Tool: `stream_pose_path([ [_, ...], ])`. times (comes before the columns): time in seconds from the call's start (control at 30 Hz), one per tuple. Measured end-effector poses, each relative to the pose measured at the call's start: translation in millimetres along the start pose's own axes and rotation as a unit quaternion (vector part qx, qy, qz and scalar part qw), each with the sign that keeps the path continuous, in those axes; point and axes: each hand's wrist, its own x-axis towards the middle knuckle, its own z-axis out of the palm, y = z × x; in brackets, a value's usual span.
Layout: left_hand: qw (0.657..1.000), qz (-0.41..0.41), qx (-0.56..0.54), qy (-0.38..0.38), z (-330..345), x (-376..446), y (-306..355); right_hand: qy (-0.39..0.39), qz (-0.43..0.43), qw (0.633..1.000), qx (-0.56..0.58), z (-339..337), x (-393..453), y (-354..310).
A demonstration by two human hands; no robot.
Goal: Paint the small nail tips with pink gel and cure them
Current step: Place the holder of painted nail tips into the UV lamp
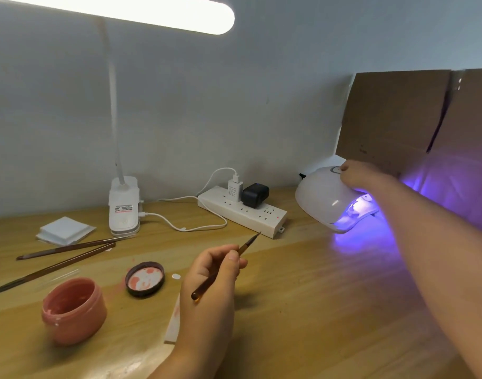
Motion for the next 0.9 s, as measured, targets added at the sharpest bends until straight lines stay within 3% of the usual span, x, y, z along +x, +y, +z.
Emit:
stream_pose_path([
  [0.13,1.0,0.013,0.006,-0.005,1.8,-2.7,3.7,0.038,0.026,0.996,0.082,7.1,-20.7,6.9],
  [0.23,0.999,0.024,0.018,-0.01,2.2,-4.4,6.2,0.117,0.036,0.98,0.159,23.2,-69.9,5.1],
  [0.3,0.999,0.028,0.028,-0.019,1.8,-5.2,7.7,0.127,0.008,0.968,0.215,36.7,-116.3,-5.7],
  [0.4,0.999,0.032,0.027,-0.023,2.9,-7.2,9.4,0.092,-0.126,0.949,0.273,46.3,-190.9,-34.9],
  [0.53,0.99,0.095,0.083,-0.056,-6.4,-12.3,18.2,-0.041,-0.278,0.892,0.355,31.8,-276.2,-86.1],
  [0.63,0.966,0.172,0.16,-0.105,-30.9,-16.9,35.0,-0.126,-0.313,0.864,0.375,15.3,-313.2,-115.8],
  [0.73,0.948,0.23,0.199,-0.097,-66.1,-21.2,57.9,-0.195,-0.331,0.83,0.405,7.1,-334.3,-145.1],
  [0.9,0.938,0.258,0.214,-0.086,-143.7,-38.8,108.7,-0.164,-0.352,0.787,0.481,7.0,-369.4,-212.3],
])
